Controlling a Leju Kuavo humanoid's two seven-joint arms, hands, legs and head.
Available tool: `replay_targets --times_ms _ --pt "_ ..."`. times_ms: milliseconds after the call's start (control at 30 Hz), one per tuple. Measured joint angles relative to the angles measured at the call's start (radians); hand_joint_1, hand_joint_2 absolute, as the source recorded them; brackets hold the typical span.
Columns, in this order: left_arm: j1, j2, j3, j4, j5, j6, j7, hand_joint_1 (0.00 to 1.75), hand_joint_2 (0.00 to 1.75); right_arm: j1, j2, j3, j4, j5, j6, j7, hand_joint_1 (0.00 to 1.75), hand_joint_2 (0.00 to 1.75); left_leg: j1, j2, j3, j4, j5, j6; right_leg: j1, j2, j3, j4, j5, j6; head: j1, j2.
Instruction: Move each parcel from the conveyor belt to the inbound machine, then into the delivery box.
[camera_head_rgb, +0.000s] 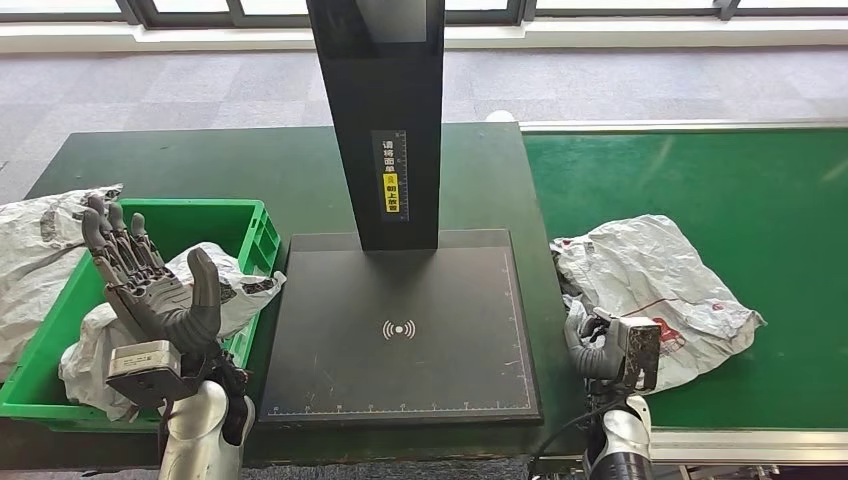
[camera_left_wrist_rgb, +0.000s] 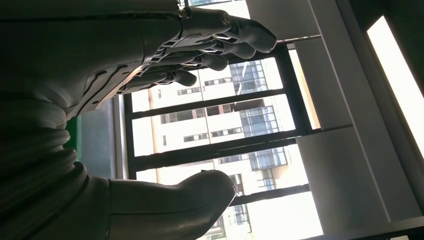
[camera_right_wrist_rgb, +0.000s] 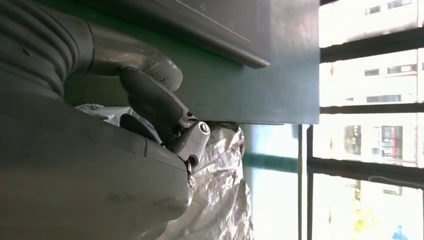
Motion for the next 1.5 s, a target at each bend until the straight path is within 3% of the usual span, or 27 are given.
replay_targets --times_ms 167,300,400,533,933,1133,1167,1267,1300,1500 --pt "0.0 0.0 0.0 0.0 -0.003 -0.001 0.0 0.0 1.75 0.008 0.004 0.001 -0.02 0.091 -0.117 0.017 0.0 1.75 0.0 0.0 0.0 0.0 0.0 0.0 0.0 0.0 0.0 0.0 0.0 0.0 0.0 0.0" --pt "0.0 0.0 0.0 0.0 -0.003 0.0 0.0 0.0 1.75 0.008 0.005 0.003 -0.02 0.177 -0.213 0.054 0.0 0.0 0.0 -0.001 -0.001 0.0 0.0 0.0 0.0 -0.001 0.0 0.0 0.0 0.0 0.0 0.0" --pt "0.0 0.0 0.0 0.0 -0.004 0.001 0.001 0.0 1.75 0.004 0.005 0.008 -0.009 0.305 -0.347 0.122 0.0 0.0 0.0 -0.002 -0.001 0.0 0.0 0.0 0.0 -0.002 0.0 0.0 0.0 0.0 0.0 0.0" --pt "0.0 0.0 0.0 -0.001 -0.005 0.01 0.002 0.0 1.75 -0.008 0.005 0.02 0.023 0.39 -0.43 0.172 0.0 0.0 0.0 -0.002 -0.001 0.0 0.0 0.0 0.0 -0.002 0.0 0.0 0.0 0.0 0.0 0.0" --pt "0.001 0.0 0.0 -0.007 -0.005 0.026 0.006 0.0 1.75 -0.017 0.005 0.024 0.071 0.435 -0.431 0.216 0.0 0.0 0.0 -0.003 -0.002 0.0 0.0 0.0 0.0 -0.003 0.0 0.0 -0.001 0.0 0.0 0.0" --pt "0.002 0.0 0.0 -0.014 -0.008 0.028 0.014 0.0 1.75 -0.02 0.005 0.024 0.095 0.494 -0.395 0.29 0.0 0.0 0.0 -0.003 -0.002 0.0 0.0 0.0 0.0 -0.003 0.0 0.0 -0.001 0.0 0.0 0.0" --pt "0.002 0.0 0.0 -0.015 -0.008 0.028 0.015 0.0 1.75 -0.021 0.005 0.024 0.101 0.501 -0.39 0.297 0.03 0.44 0.0 -0.003 -0.002 0.0 0.0 0.0 0.0 -0.003 0.0 0.0 -0.001 0.0 0.0 0.0" --pt "0.002 0.0 0.0 -0.018 -0.009 0.03 0.015 0.0 1.75 -0.025 0.004 0.024 0.115 0.516 -0.377 0.313 1.34 1.75 0.0 -0.003 -0.002 0.0 0.0 0.0 0.0 -0.003 0.0 0.0 -0.001 0.0 0.0 0.0" --pt "0.002 0.0 0.0 -0.018 -0.01 0.03 0.016 0.0 1.75 -0.027 0.004 0.024 0.121 0.522 -0.371 0.319 1.75 1.75 0.0 -0.003 -0.002 0.0 0.0 0.0 0.0 -0.003 0.0 0.0 -0.001 0.0 0.0 0.0" --pt "0.003 0.0 0.0 -0.023 -0.016 0.035 0.018 0.0 1.75 -0.052 -0.001 0.024 0.174 0.567 -0.348 0.36 1.75 1.75 0.0 -0.003 -0.001 0.0 0.0 0.0 0.0 -0.003 0.0 0.0 -0.001 0.0 0.0 0.0"
